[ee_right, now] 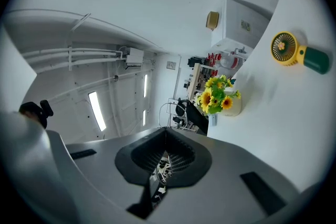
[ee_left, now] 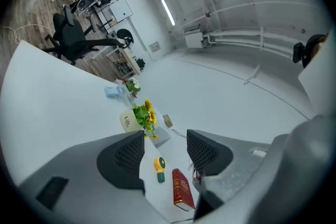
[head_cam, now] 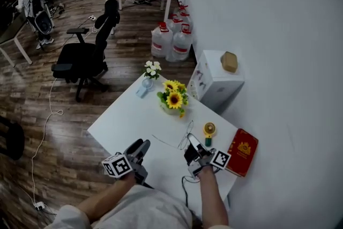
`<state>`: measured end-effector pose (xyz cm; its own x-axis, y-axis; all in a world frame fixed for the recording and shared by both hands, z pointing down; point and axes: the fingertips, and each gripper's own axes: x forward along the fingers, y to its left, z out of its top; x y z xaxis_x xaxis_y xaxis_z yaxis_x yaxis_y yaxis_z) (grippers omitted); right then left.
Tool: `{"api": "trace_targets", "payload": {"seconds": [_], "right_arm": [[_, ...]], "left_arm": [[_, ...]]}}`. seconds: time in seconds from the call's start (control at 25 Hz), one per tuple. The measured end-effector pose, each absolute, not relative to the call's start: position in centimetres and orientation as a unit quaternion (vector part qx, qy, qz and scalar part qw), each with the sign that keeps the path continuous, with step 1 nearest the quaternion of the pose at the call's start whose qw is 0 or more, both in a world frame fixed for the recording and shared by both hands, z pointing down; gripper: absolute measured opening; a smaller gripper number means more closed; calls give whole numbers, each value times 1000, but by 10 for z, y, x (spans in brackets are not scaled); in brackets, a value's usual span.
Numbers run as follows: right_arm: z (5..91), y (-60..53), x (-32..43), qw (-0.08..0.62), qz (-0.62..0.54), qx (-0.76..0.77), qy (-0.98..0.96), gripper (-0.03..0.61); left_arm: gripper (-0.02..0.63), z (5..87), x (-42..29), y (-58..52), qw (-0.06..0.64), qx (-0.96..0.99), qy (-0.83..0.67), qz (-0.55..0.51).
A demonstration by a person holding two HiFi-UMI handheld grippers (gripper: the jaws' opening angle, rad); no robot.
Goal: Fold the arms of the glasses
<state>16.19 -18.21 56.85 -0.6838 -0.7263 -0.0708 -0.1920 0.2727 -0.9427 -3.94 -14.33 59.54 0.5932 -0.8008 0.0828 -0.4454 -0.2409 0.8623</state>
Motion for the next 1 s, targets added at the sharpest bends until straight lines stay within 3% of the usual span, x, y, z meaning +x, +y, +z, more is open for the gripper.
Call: {"api": "trace_targets", "payload": {"seconds": [0.2, 0.36, 0.56, 1.0], "right_arm": [[569, -184, 152, 258, -524, -300, 755, 8], [565, -182, 148, 260, -523, -295, 756, 8], [563, -180, 144, 258, -520, -288, 762, 8], [563, -171, 130, 228, -509, -266, 786, 8]], "left_arm": [[224, 580, -19, -142, 481, 756, -381, -227], [137, 568, -7, -144, 478, 772, -352, -229], [86, 561, -1, -147, 478, 780, -332, -230], [44, 551, 10, -157, 477, 808, -276, -207]]}}
